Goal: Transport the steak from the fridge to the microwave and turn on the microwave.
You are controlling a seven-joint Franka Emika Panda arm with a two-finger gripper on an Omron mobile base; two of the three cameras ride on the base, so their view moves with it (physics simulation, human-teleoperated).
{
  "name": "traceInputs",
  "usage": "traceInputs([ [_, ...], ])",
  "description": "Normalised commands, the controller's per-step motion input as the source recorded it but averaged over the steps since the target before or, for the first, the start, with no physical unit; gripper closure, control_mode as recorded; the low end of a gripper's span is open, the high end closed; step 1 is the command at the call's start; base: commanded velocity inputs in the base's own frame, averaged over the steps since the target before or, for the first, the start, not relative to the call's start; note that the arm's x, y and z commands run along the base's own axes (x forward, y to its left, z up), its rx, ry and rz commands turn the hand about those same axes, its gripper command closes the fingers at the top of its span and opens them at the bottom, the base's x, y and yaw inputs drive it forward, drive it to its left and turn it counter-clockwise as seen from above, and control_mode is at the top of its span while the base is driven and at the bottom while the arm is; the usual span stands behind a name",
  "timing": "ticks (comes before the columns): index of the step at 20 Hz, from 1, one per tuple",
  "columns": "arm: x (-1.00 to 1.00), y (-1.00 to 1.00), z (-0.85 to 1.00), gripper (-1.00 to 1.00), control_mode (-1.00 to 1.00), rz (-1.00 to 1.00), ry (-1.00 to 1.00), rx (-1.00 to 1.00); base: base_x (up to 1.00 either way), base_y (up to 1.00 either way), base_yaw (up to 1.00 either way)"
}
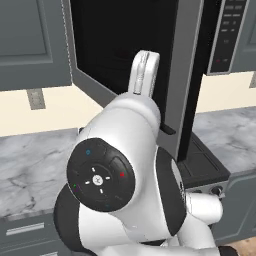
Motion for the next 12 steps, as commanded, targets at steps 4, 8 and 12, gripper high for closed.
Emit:
traceInputs([
  [4,0.26,-0.56,0.0,-1.0,-1.0,-0.19,0.02,0.07,0.0,0.0,0.0],
  [8,0.32,-0.52,0.0,-1.0,-1.0,-0.22,0.03,0.0,0.0,0.0,0.0],
  [12,0.36,-0.51,0.0,-1.0,-1.0,-0.18,0.06,0.02,0.0,0.0,0.0],
])
